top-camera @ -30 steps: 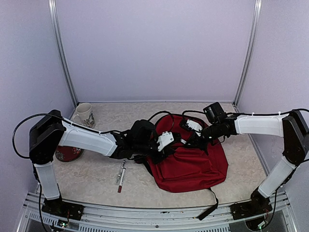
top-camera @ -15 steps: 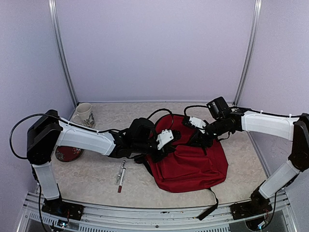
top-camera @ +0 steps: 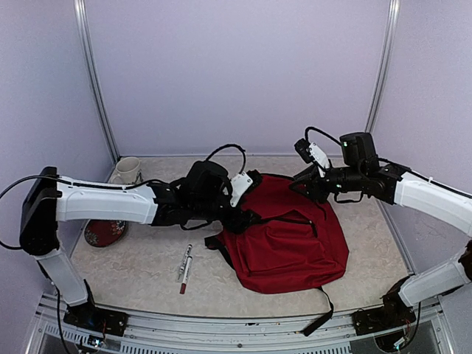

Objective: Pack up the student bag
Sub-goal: Pick up the pen at the center of the board.

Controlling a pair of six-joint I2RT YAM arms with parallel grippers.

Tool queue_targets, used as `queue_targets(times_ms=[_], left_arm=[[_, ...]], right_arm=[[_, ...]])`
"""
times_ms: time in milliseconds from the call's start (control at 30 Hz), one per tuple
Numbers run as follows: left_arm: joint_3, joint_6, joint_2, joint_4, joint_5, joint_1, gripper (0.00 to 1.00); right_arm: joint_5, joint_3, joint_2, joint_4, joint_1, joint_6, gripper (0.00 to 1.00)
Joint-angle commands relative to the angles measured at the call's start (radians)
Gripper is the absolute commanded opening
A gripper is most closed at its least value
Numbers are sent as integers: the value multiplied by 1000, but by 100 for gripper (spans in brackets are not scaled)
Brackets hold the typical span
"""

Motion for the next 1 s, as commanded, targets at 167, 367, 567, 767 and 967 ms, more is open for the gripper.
queue_targets(times_ms=[167,367,567,767,967], left_arm=[[-215,-616,-242,-494,-300,78,66],[-368,-698,-286,-430,-153,127,44],[-424,-703,-266,-402,-128,142,42],[-429,-702,-212,-407,-105,96,37],[-452,-717,-223,-432,-132,110,25]], right_arm=[[213,13,51,23,111,238,32],[242,18,60,-17,138,222,32],[241,-21,41,-2,140,212,33],[249,-21,44,-9,140,183,33],[244,-22,39,-5,140,163,33]])
